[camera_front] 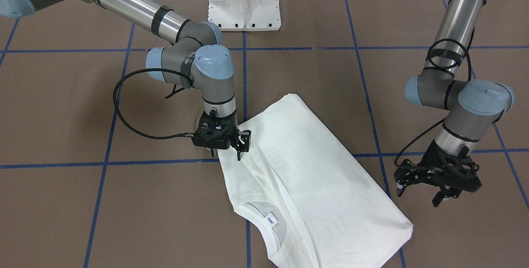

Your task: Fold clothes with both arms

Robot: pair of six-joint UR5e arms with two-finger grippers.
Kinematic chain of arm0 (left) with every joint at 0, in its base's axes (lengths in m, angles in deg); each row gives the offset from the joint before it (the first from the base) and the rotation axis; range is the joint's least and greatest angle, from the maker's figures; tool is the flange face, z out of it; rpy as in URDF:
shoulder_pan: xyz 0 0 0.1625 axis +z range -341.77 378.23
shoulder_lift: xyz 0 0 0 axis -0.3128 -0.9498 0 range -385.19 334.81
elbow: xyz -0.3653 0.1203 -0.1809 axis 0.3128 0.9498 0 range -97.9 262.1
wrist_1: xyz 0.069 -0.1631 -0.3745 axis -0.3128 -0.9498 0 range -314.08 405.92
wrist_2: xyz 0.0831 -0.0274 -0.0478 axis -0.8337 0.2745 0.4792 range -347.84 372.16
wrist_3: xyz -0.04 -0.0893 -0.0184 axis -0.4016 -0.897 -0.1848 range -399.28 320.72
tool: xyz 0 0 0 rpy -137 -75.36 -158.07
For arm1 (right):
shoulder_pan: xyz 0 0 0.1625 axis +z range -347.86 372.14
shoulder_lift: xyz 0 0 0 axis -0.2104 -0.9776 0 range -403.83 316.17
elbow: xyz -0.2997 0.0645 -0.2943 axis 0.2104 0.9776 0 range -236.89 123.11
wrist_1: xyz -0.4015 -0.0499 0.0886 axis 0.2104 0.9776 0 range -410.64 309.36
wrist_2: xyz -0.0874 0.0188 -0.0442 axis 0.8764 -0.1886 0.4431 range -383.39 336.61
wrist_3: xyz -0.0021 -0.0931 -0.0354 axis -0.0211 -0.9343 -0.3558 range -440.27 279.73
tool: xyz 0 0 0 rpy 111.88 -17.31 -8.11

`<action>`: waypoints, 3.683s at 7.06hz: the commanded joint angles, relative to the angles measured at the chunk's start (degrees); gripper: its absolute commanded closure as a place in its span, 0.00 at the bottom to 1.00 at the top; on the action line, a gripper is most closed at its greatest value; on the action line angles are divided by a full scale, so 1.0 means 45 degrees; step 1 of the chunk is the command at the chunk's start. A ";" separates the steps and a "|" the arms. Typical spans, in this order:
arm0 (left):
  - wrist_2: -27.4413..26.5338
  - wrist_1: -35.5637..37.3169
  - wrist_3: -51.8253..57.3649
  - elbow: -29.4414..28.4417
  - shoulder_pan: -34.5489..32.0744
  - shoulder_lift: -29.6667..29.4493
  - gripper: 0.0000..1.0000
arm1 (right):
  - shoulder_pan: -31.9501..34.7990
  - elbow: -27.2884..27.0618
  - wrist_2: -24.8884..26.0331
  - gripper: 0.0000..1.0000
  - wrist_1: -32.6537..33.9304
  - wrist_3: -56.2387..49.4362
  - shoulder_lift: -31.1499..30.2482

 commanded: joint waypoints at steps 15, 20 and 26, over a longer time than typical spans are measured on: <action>-0.0008 -0.0547 -0.0019 0.0000 0.0000 0.0280 0.00 | -0.0119 -0.0116 0.0141 1.00 0.0084 -0.0273 -0.0155; 0.0011 -0.0567 -0.0019 0.0020 0.0000 0.0280 0.00 | 0.0311 -0.3381 -0.0446 1.00 0.0999 -0.0761 -0.2116; 0.0011 -0.0645 -0.0019 0.0020 0.0020 0.0261 0.00 | -0.4512 -0.8417 0.3265 1.00 0.4655 0.1602 -0.4023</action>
